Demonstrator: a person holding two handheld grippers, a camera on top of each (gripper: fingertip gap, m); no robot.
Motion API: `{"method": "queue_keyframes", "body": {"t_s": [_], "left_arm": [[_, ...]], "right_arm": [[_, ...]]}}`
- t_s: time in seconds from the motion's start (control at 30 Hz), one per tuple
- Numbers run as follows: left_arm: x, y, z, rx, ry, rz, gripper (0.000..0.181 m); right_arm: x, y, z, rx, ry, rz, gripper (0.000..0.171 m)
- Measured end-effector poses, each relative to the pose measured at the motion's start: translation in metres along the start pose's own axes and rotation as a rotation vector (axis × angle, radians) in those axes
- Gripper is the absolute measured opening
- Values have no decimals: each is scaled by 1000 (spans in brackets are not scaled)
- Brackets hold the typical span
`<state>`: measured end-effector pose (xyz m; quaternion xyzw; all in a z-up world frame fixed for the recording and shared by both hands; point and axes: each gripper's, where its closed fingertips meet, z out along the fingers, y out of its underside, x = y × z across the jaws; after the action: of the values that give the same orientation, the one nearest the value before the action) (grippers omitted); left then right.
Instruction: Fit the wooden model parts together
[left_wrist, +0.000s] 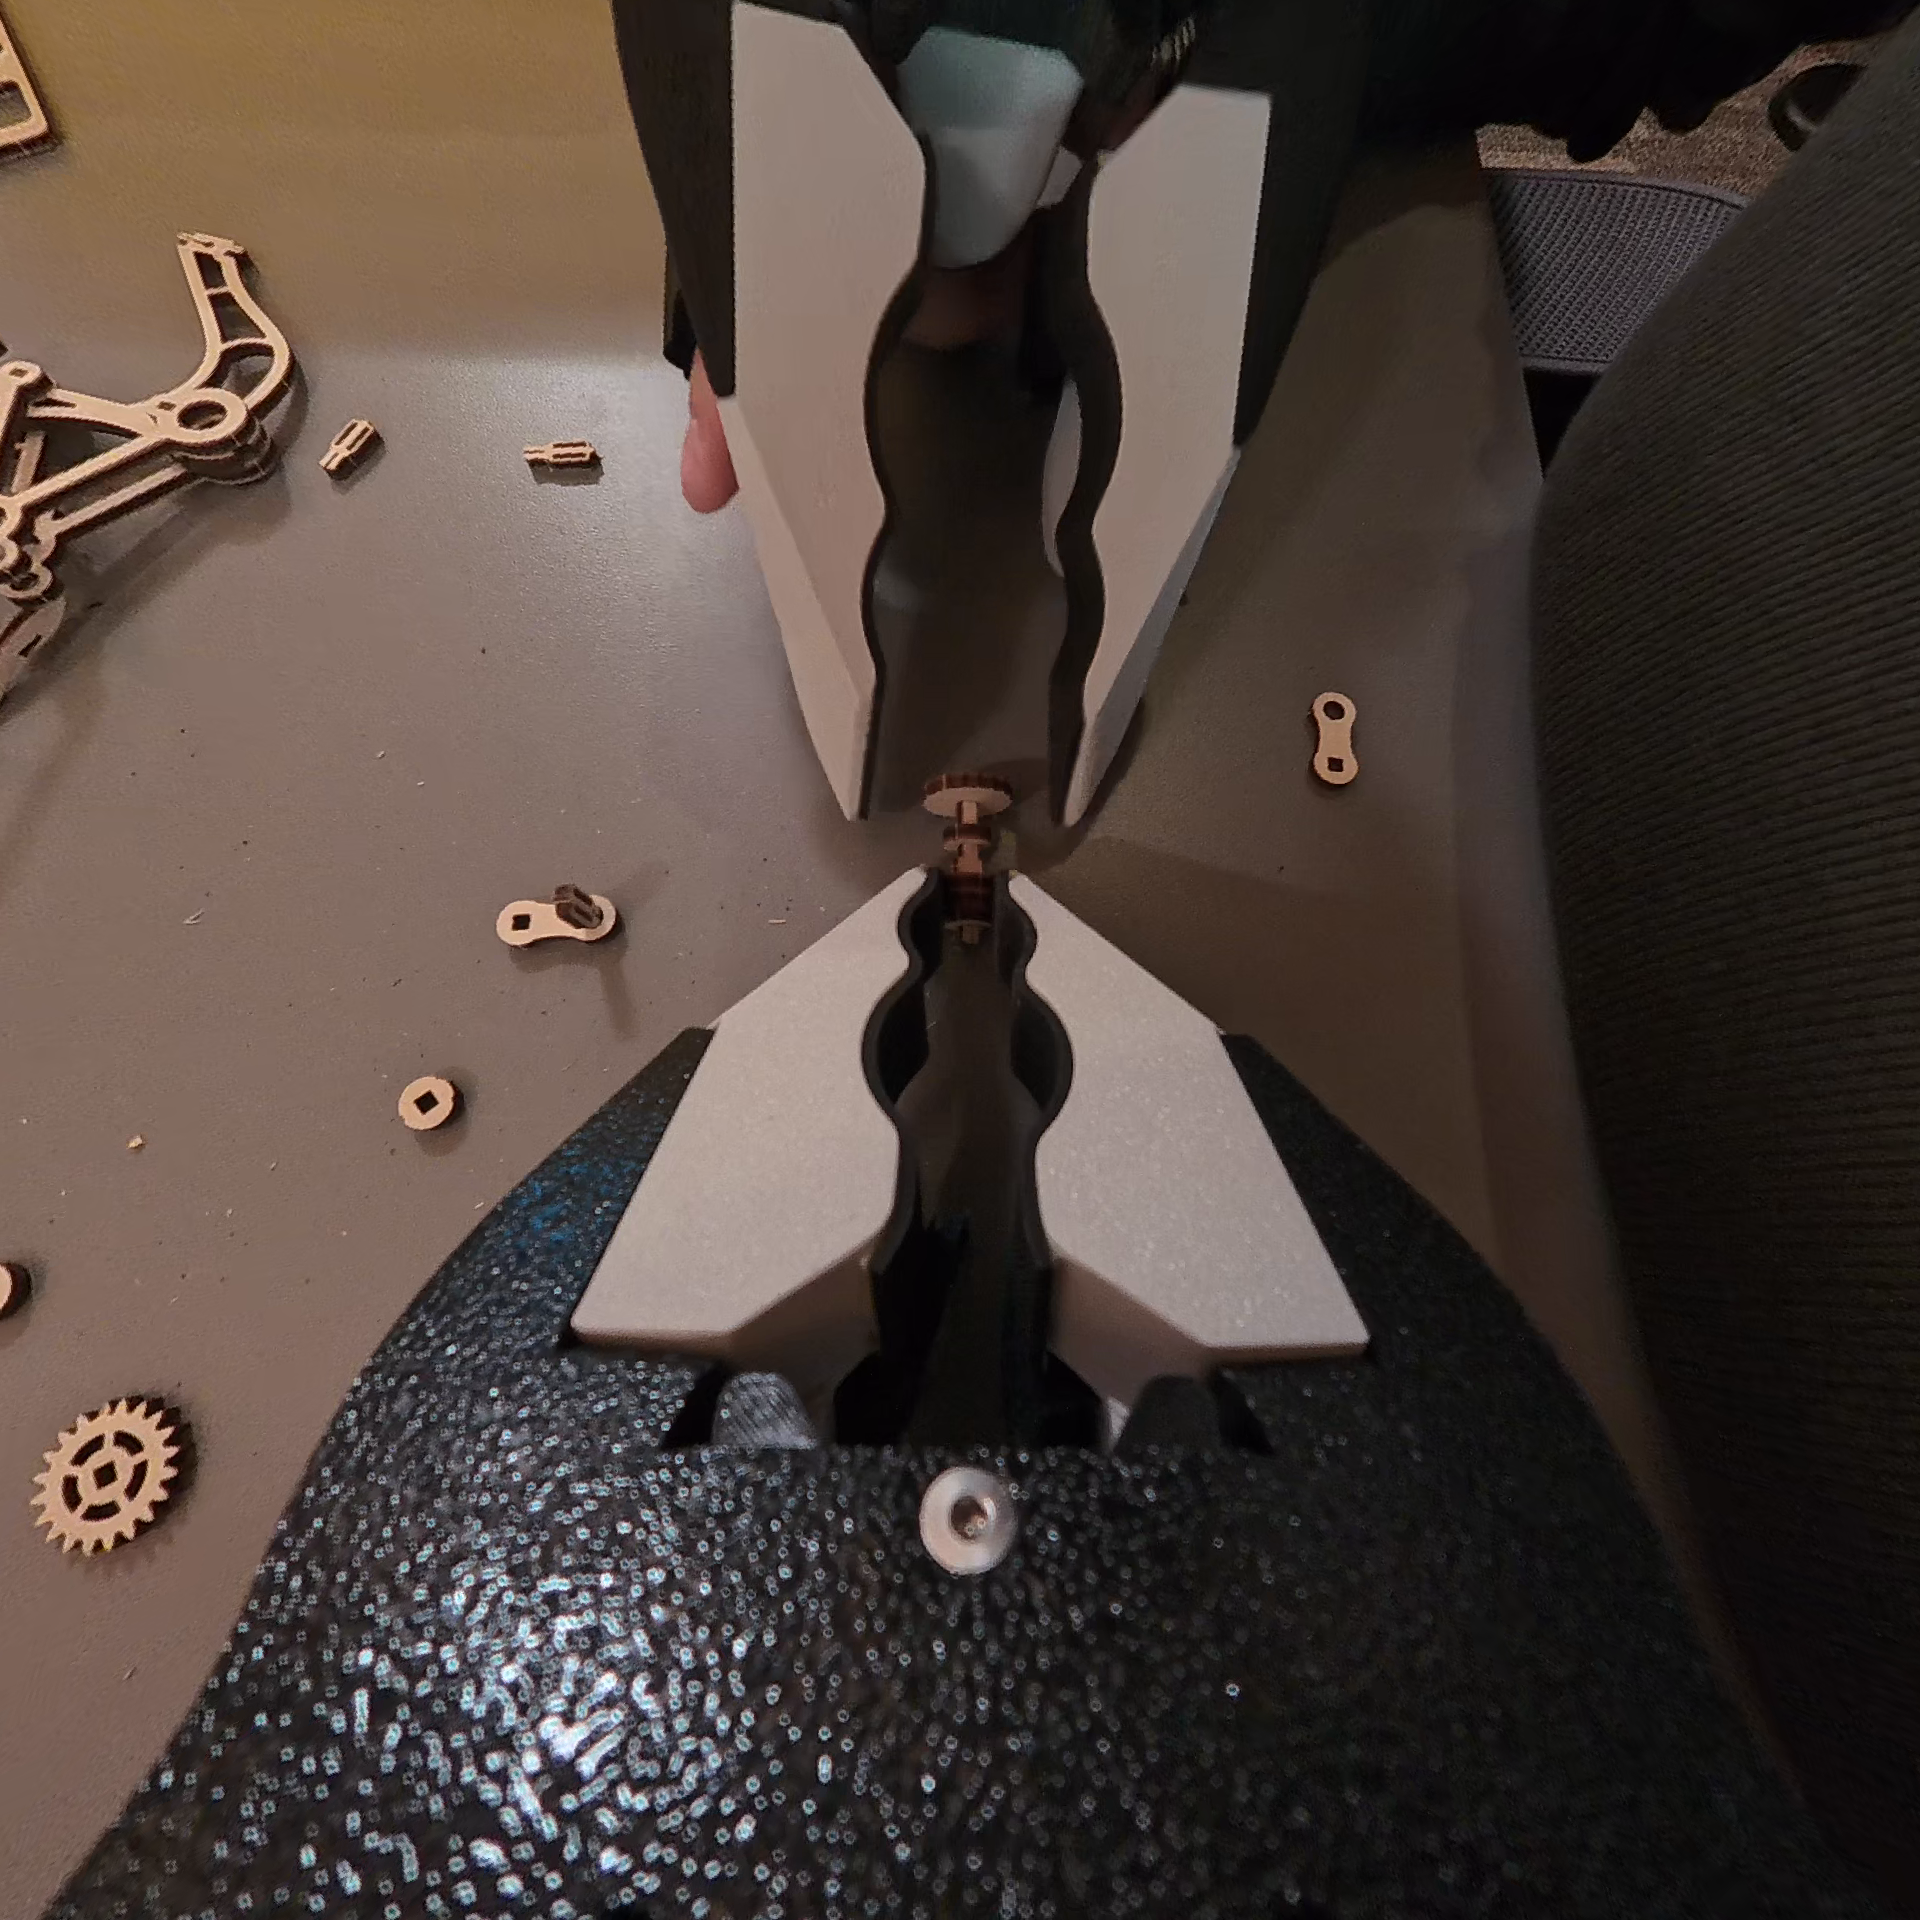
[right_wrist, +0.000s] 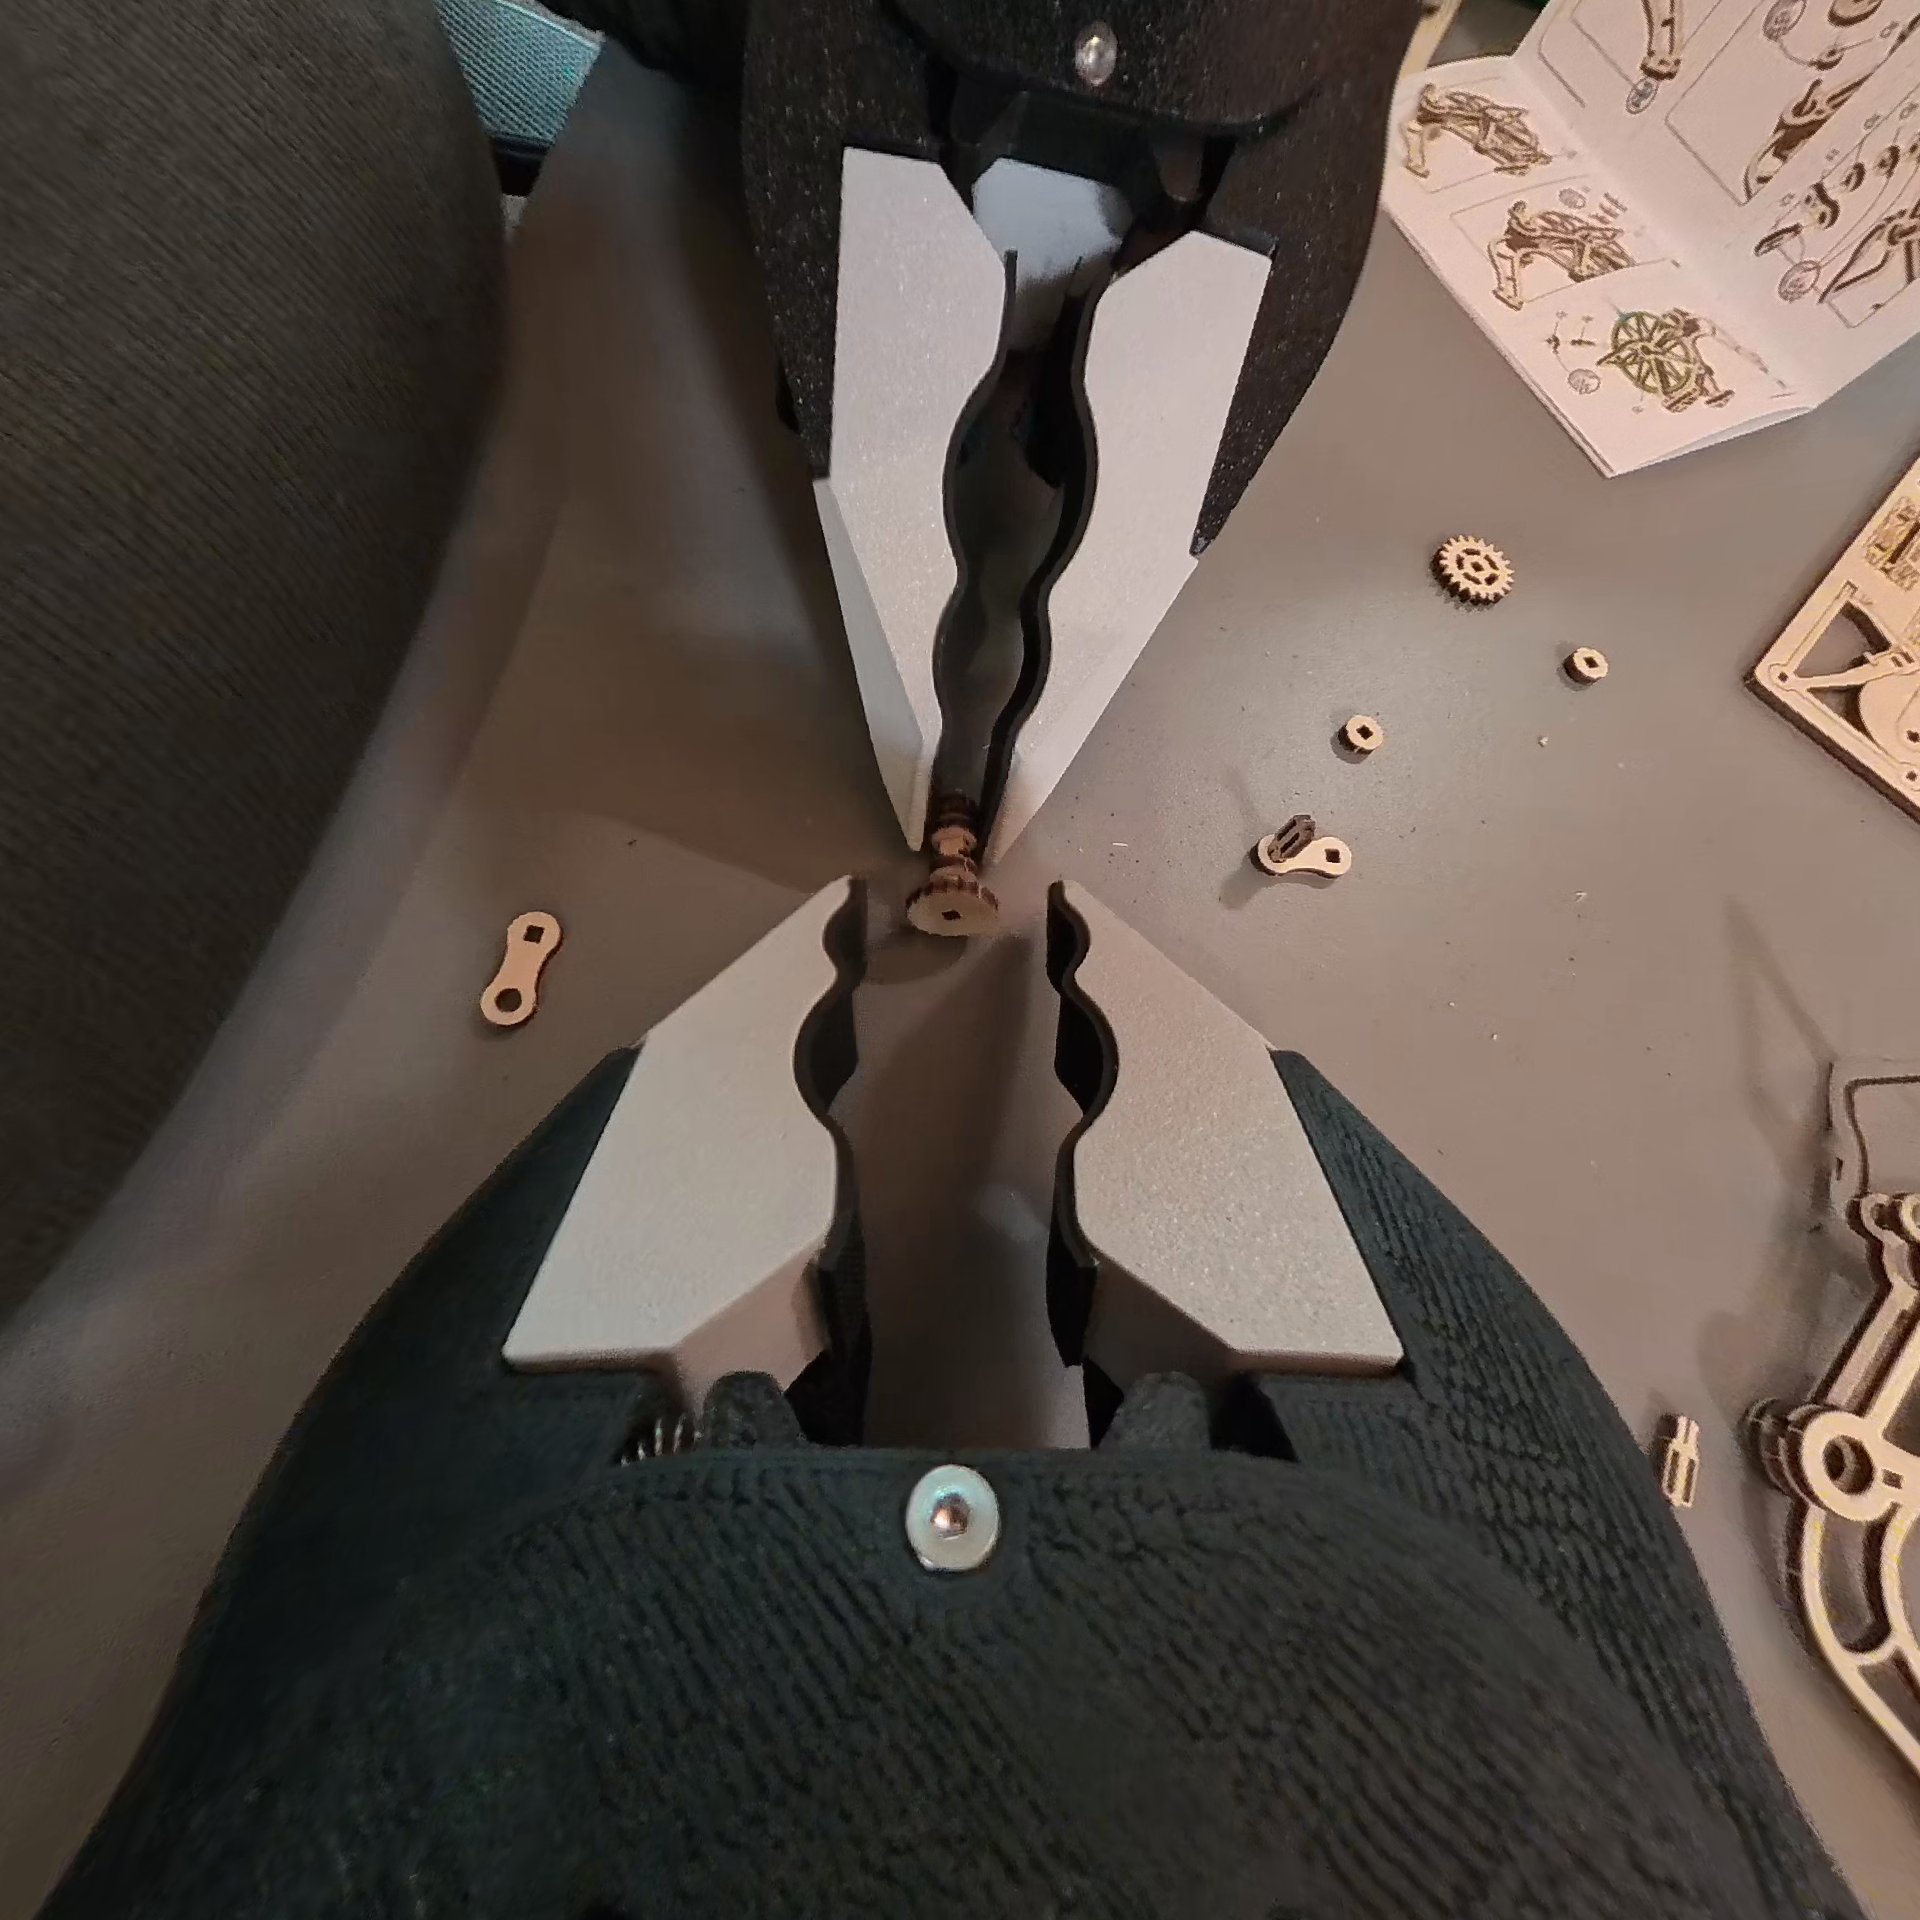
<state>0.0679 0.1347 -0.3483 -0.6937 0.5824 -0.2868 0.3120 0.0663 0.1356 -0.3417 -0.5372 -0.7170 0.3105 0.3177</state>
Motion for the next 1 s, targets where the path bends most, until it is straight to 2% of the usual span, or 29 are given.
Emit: {"method": "queue_keyframes", "body": {"t_s": [0.2,0.37,1.0], "left_arm": [[0,0,0,0,0,-1,7],[0,0,0,0,-2,-1,8],[0,0,0,0,-3,-2,7]], "right_arm": [[2,1,-4,14,-24,62,35],[0,3,-2,-6,-26,38,24],[0,3,1,-16,-5,1,19]]}}
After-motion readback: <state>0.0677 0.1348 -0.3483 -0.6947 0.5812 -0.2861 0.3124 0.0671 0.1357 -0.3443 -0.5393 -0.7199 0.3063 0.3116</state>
